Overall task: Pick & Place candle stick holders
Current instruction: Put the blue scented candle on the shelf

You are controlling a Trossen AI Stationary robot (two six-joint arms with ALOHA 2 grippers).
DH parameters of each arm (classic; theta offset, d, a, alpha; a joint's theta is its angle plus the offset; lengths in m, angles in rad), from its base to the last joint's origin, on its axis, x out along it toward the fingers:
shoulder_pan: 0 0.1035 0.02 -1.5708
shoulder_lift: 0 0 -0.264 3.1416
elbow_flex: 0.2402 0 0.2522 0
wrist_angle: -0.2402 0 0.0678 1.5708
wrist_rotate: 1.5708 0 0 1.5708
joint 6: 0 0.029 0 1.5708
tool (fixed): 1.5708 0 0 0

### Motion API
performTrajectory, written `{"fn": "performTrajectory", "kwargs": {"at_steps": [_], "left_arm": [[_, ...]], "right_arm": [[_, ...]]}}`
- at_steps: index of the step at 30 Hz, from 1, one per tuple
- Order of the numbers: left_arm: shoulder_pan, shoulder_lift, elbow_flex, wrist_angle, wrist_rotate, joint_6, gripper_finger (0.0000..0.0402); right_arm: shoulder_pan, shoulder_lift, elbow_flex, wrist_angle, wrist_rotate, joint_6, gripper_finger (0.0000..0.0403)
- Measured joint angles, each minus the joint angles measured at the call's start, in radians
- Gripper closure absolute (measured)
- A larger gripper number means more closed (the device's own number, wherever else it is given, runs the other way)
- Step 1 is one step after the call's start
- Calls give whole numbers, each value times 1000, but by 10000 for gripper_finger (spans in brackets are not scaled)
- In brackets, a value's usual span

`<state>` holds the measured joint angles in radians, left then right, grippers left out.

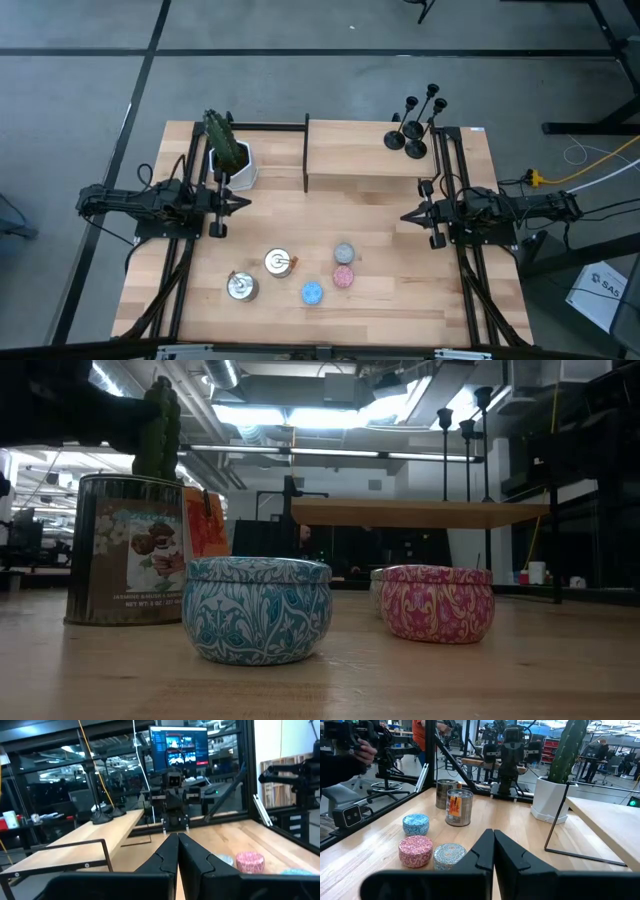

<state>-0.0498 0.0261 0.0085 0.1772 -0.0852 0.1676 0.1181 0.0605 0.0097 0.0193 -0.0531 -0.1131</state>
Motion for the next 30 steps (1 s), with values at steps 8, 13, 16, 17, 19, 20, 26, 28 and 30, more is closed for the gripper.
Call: {"fn": "performTrajectory", "kwargs": {"at_steps": [8, 13, 16, 17, 19, 20, 26, 28, 30], "left_arm": [[0, 0, 0, 14, 24, -81, 398], [0, 0, 0, 14, 61, -86, 397], [0, 0, 0, 14, 59, -87, 398], [0, 0, 0, 14, 59, -87, 397], [0, 0, 0, 14, 63, -102, 397], [0, 0, 0, 13, 75, -105, 397], [0, 0, 0, 6, 197, -171, 370], [0, 0, 0, 6, 229, -200, 348], [-1, 0, 0, 6, 244, -225, 322]], "right_arm": [[0, 0, 0, 0, 0, 0, 392], [0, 0, 0, 0, 0, 0, 392], [0, 0, 0, 0, 0, 0, 392], [0, 0, 0, 0, 0, 0, 392], [0, 0, 0, 0, 0, 0, 392], [0, 0, 0, 0, 0, 0, 392], [0, 0, 0, 0, 0, 0, 392], [0, 0, 0, 0, 0, 0, 392], [0, 0, 0, 0, 0, 0, 392]]}}
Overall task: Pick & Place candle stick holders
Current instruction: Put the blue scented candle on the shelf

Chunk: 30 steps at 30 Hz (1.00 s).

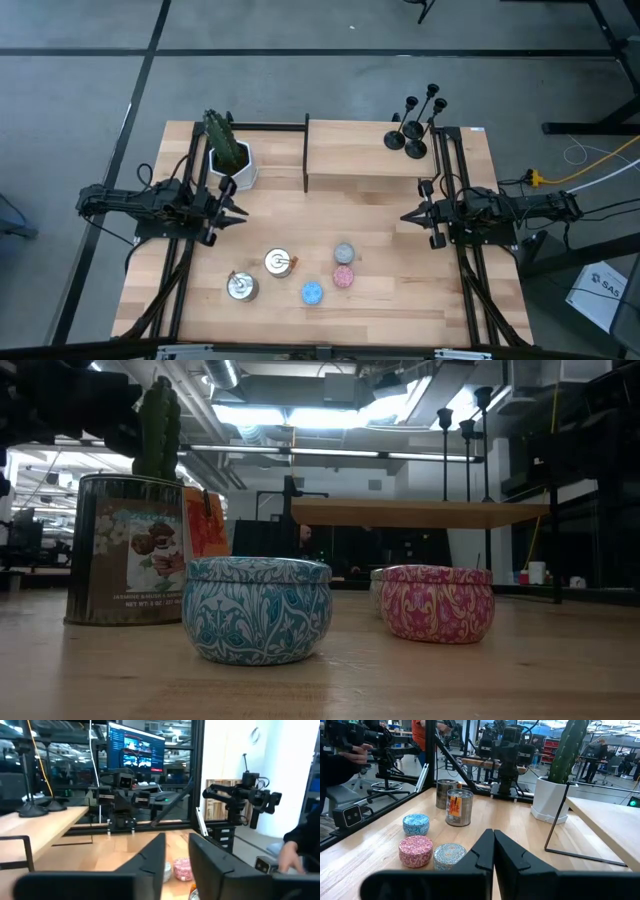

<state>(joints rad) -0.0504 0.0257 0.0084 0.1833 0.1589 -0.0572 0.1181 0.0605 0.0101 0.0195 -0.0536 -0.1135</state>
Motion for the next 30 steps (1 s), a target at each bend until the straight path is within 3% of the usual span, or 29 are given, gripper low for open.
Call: {"fn": "performTrajectory", "kwargs": {"at_steps": [7, 12, 19, 30], "left_arm": [[0, 19, 4, -15, 7, -38, 235], [0, 102, 59, -76, 27, -61, 209], [0, 322, 184, -109, 44, -12, 209], [-11, 781, 450, -112, 54, 89, 186]], "right_arm": [[0, 0, 0, 0, 0, 0, 392], [0, 0, 0, 0, 0, 0, 392], [0, 0, 0, 0, 0, 0, 392], [0, 0, 0, 0, 0, 0, 392]]}}
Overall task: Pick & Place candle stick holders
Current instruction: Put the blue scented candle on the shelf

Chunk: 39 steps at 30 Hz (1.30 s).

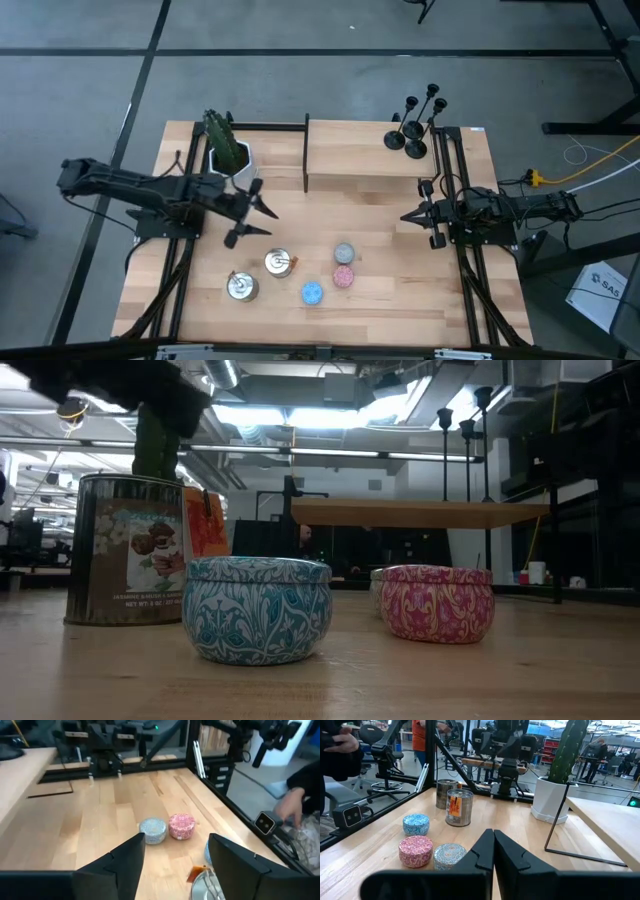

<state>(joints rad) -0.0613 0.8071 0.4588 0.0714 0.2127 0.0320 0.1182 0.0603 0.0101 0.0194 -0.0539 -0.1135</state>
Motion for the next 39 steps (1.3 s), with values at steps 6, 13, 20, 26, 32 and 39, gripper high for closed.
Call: {"fn": "performTrajectory", "kwargs": {"at_steps": [6, 13, 20, 26, 32, 39], "left_arm": [[-39, 209, 117, 38, -12, 17, 138], [-70, 402, 159, 197, -139, -6, 86], [-105, 575, 238, 283, -135, -69, 70], [-129, 735, 392, 176, -123, -30, 70], [-129, 886, 551, 55, -98, 22, 70], [-120, 1035, 670, 54, -67, 84, 70]], "right_arm": [[0, 0, 0, 0, 0, 0, 392], [0, 0, 0, 0, 0, 0, 392], [0, 0, 0, 0, 0, 0, 392], [0, 0, 0, 0, 0, 0, 392], [0, 0, 0, 0, 0, 0, 392], [0, 0, 0, 0, 0, 0, 392]]}}
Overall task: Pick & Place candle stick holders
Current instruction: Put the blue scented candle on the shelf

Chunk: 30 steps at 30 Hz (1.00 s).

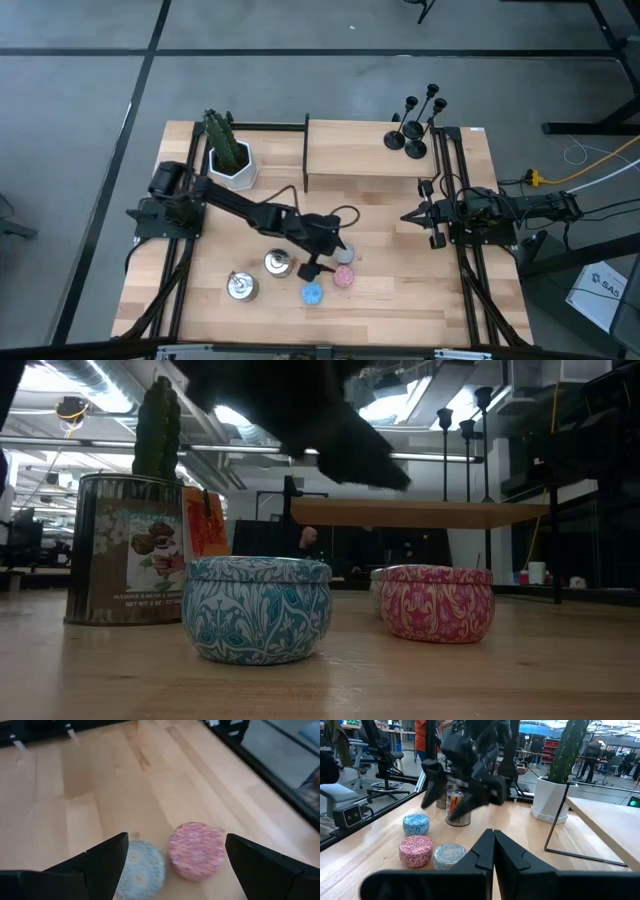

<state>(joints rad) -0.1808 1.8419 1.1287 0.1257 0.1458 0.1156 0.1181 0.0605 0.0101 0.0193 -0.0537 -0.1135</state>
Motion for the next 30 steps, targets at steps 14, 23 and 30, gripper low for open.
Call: {"fn": "performTrajectory", "kwargs": {"at_steps": [14, 23, 30], "left_arm": [[64, 165, 51, 27, -4, 4, 70], [71, 189, 51, 36, -5, 29, 70], [71, 205, 51, 43, -22, 29, 70]], "right_arm": [[0, 0, 0, 0, 0, 0, 392], [0, 0, 0, 0, 0, 0, 392], [0, 0, 0, 0, 0, 0, 392]]}}
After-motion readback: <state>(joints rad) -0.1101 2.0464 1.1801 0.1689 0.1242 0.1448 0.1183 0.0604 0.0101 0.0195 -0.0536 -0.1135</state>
